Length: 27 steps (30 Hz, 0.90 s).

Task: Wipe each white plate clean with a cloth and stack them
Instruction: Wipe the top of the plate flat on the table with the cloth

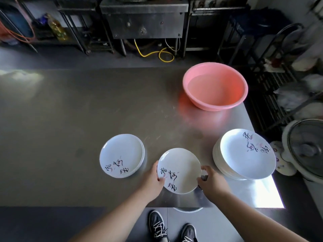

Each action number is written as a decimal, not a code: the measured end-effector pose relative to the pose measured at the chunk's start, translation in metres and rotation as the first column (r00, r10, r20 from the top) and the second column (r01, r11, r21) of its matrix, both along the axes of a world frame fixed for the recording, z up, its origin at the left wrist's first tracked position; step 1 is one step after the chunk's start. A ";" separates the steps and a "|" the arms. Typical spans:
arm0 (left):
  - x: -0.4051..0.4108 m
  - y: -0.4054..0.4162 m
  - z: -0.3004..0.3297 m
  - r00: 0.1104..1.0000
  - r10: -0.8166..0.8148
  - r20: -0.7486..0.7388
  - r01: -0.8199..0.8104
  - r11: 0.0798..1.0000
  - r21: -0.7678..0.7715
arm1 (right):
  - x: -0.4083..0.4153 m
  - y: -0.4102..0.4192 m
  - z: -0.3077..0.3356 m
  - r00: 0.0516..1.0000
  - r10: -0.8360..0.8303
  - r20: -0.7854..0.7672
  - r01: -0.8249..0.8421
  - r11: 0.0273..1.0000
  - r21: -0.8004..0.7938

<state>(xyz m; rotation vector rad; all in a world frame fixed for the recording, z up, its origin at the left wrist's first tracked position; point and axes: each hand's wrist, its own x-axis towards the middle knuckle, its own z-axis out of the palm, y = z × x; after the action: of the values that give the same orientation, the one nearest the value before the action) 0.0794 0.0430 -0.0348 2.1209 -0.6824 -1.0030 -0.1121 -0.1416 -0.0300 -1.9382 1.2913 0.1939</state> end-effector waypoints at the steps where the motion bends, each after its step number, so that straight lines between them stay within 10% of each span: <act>1: -0.001 0.000 -0.001 1.000 0.000 0.007 0.000 1.000 0.006 | -0.002 -0.001 -0.001 1.000 0.016 -0.005 -0.016 1.000 0.001; 7: -0.002 0.007 -0.005 0.975 -0.039 0.217 0.028 0.998 0.054 | 0.006 -0.019 0.021 0.977 0.166 -0.132 -0.193 0.956 -0.221; 13: -0.016 0.028 -0.033 0.741 -0.210 0.638 0.148 0.978 0.149 | 0.040 -0.008 0.028 0.855 0.478 0.202 -0.385 0.845 -0.370; 19: -0.020 0.025 -0.047 0.647 -0.265 0.715 0.181 0.964 0.193 | 0.038 0.020 -0.011 0.625 0.742 -0.243 -0.746 0.474 -0.468; 27: -0.021 0.026 -0.054 0.627 -0.290 0.723 0.193 0.957 0.217 | 0.066 0.016 -0.015 0.587 0.751 -0.301 -0.800 0.484 -0.354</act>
<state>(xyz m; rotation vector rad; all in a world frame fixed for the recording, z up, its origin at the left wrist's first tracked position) 0.0580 0.0689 -0.0887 2.5938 -1.3687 -0.2183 -0.0458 -0.1257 -0.0449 -2.8804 0.3889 0.4851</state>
